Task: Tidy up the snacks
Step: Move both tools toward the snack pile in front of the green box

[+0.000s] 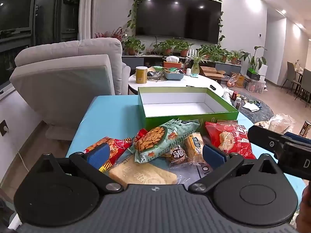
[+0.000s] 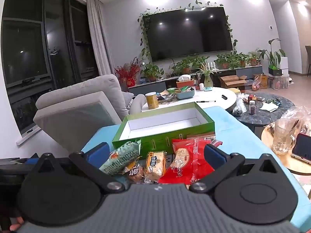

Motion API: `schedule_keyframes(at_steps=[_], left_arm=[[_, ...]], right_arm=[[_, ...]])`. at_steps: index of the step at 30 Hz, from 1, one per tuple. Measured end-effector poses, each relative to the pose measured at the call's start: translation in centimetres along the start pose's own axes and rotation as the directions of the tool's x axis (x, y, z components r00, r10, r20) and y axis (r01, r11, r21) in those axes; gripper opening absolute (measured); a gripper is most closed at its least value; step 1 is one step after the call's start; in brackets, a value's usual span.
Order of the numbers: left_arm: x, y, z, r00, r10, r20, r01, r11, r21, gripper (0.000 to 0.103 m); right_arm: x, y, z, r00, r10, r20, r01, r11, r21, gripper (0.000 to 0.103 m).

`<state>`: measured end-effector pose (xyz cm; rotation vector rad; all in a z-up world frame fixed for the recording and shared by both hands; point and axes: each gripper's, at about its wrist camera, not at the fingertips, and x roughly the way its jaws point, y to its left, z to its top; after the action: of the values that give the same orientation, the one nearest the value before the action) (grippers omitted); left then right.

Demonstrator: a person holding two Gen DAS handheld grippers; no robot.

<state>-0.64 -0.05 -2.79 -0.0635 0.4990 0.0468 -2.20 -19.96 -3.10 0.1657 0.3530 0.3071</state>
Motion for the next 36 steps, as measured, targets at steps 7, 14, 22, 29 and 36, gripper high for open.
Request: schedule_keyframes(at_steps=[7,14,22,29,36], left_arm=[[0.1,-0.1,-0.2,1.000,-0.002,-0.004,0.002,1.000,0.001,0.102],[0.0,-0.2,-0.3,1.000,-0.004,-0.003,0.004,1.000,0.003,0.102],[0.0,-0.2,-0.4,1.000,-0.001,-0.008,0.001,1.000,0.006,0.102],[-0.1,-0.3,-0.5,1.000,-0.002,-0.009,0.002,1.000,0.011,0.102],[0.0,-0.6,-0.4,1.000,-0.008,-0.009,0.008,1.000,0.019,0.102]], right_arm=[[-0.1,0.2,-0.1,1.000,0.000,-0.004,0.000,1.000,-0.004,0.090],[-0.3,0.2,0.2,1.000,-0.002,0.007,0.002,1.000,0.003,0.090],[0.0,0.1,-0.4,1.000,0.006,0.022,-0.007,1.000,0.009,0.090],[-0.1,-0.4,-0.1,0.999,0.038,-0.003,-0.038,0.999,0.037,0.090],[-0.2,-0.7,0.0,0.998,0.068,-0.003,-0.067,0.992,0.109,0.090]])
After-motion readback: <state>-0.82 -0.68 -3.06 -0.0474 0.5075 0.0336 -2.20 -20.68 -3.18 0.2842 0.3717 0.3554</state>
